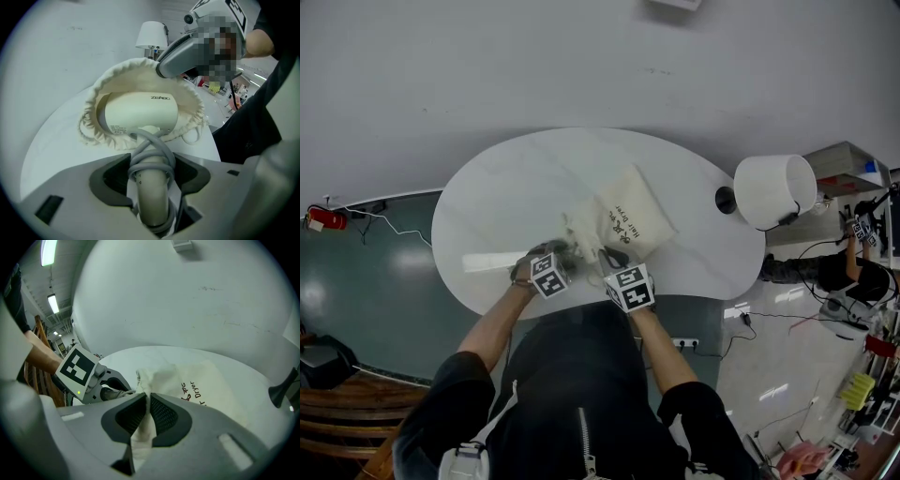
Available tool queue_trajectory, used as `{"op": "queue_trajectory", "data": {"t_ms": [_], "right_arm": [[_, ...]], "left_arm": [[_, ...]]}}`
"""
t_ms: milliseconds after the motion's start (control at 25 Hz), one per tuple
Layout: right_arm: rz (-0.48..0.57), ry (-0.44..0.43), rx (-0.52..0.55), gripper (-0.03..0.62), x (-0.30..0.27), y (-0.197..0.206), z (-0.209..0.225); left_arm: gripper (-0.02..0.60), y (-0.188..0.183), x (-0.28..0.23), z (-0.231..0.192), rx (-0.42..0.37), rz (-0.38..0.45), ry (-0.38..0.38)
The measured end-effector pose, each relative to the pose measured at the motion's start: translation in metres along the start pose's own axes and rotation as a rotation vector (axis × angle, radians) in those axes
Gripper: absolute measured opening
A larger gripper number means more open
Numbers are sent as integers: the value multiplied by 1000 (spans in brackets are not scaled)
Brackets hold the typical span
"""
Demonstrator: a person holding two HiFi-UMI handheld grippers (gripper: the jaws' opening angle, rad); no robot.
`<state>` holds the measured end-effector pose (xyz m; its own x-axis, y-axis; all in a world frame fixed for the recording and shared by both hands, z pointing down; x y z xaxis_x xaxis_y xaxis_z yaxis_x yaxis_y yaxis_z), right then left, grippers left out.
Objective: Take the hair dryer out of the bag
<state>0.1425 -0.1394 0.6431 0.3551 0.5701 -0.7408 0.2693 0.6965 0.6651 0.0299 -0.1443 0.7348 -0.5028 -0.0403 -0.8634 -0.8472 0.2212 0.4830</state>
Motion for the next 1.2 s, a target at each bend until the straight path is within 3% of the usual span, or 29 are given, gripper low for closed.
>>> {"op": "queue_trajectory", "data": {"t_ms": [720, 1200], "right_arm": [[-9, 9, -2, 29, -7, -4, 8], [-11, 10, -11, 29, -11, -2, 4]], "left_arm": [[232, 2, 13, 18, 56, 40, 9], [232, 29, 46, 31, 104, 67, -40]]}}
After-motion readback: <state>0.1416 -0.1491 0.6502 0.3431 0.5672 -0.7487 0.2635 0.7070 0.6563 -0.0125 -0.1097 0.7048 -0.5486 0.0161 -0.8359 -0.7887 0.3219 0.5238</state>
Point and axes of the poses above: the fingertips, and each gripper's own axes: x backward along the fingers, z to its right, y out of its underside, the point moved 5 cm from there along x, backward along the fingers, and after that the axes turned 6 degrees about y, right-handed, at the moved point
